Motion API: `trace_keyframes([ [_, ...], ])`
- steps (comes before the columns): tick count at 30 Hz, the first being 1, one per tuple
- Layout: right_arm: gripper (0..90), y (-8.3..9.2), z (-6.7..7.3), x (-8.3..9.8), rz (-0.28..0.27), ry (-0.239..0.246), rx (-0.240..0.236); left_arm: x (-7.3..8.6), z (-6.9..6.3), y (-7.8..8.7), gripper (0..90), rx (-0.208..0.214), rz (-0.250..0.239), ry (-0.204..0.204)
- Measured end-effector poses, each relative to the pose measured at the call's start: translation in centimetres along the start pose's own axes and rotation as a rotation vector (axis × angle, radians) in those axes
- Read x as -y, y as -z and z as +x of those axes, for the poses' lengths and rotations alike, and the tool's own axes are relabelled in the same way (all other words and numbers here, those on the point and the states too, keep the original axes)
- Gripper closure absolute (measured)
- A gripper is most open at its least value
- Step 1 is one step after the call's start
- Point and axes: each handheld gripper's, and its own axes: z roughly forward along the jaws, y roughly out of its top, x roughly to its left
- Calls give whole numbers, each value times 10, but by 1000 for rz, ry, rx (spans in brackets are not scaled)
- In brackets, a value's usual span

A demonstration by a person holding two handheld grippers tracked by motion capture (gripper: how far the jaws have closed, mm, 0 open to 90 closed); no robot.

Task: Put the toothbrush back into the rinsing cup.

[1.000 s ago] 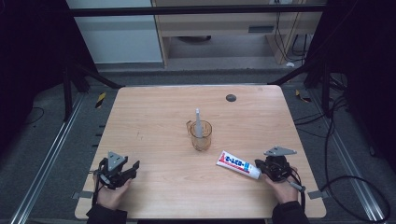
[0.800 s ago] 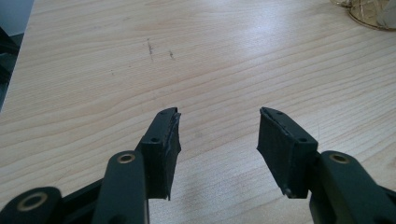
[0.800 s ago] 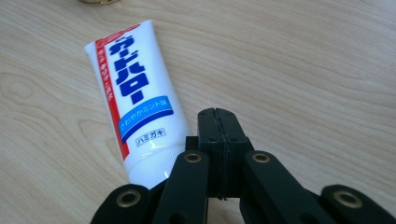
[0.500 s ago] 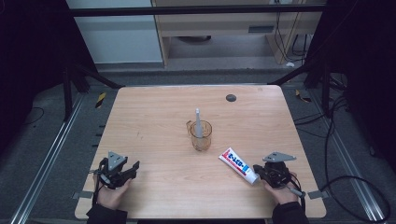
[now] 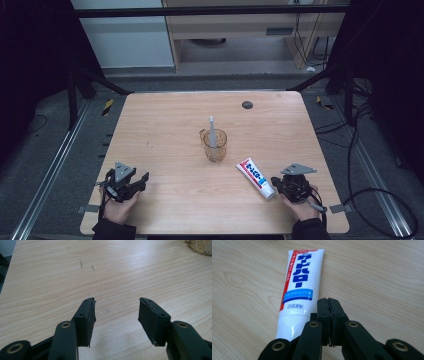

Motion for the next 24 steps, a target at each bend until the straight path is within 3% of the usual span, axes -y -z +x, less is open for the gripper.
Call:
trace_keyframes([
  [14, 691, 7, -1, -24, -62, 4, 12, 0, 1, -1, 458, 0, 0, -1],
  [24, 514, -4, 14, -38, -17, 41, -17, -1, 0, -2, 458, -2, 3, -4],
])
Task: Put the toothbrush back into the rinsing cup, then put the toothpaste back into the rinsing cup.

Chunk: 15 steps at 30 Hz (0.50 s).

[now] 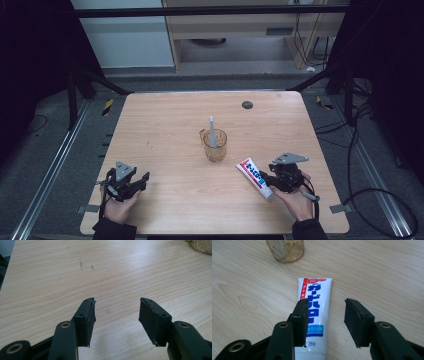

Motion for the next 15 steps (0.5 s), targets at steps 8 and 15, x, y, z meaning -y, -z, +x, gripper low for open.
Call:
trace_keyframes([
  [8, 424, -20, 9, -8, 62, 16, -19, 0, 1, 0, 457, 1, 0, 0],
  [15, 412, -32, 12, -10, 108, 22, -13, 0, 1, 0, 456, 1, 1, 2],
])
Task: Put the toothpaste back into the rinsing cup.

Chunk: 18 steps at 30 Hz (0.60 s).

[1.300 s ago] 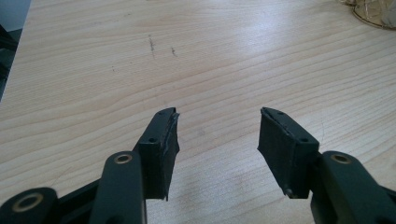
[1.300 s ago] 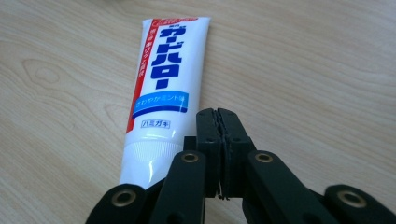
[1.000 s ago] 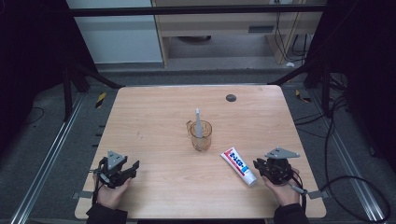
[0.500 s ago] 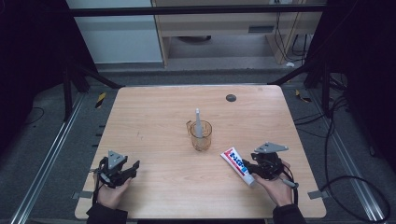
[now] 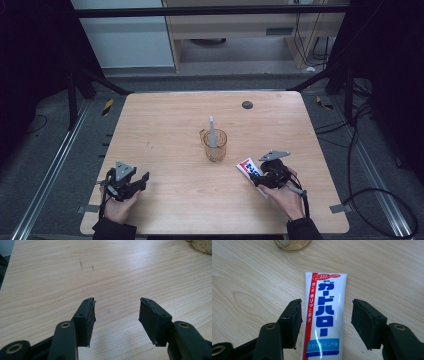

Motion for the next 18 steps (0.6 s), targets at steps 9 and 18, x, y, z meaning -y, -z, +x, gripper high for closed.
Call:
trace_keyframes([
  [9, 399, -8, 0, -2, 41, -2, -8, 0, 0, -2, 455, 0, 8, -4],
  [18, 399, -14, 0, 0, 91, -8, -15, -1, -2, -2, 454, -3, 11, -10],
])
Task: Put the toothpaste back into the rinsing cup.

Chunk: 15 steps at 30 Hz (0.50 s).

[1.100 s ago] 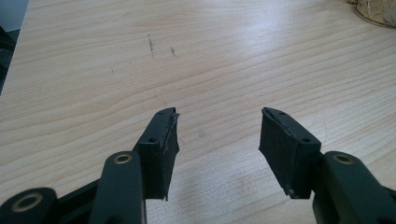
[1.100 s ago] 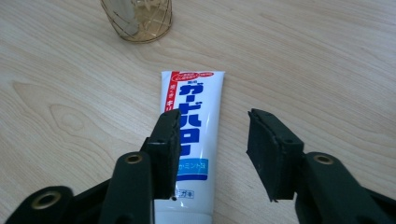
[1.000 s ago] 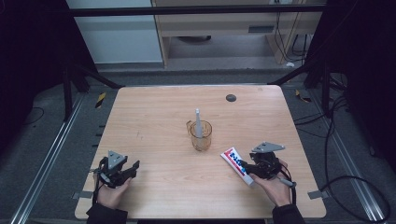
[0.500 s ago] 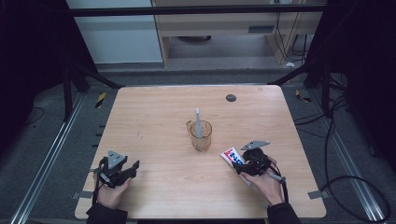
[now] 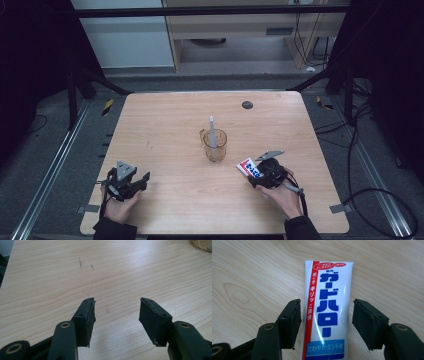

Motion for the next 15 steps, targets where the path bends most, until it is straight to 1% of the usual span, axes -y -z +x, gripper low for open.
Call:
trace_keyframes([
  [4, 402, -2, -1, 1, 25, -10, -6, 0, -1, 0, 453, 1, 3, -3],
  [9, 403, -5, -1, 1, 42, -3, -5, 0, 0, -1, 452, 1, 6, -3],
  [11, 408, -7, 0, 1, 55, -9, -3, 0, 0, -1, 452, 1, 7, -3],
  [14, 415, -8, -1, 2, 59, -10, -7, 0, -1, -1, 452, 0, 6, -4],
  [15, 418, -10, -1, 1, 70, -11, -6, 0, 0, -1, 452, 0, 6, -4],
])
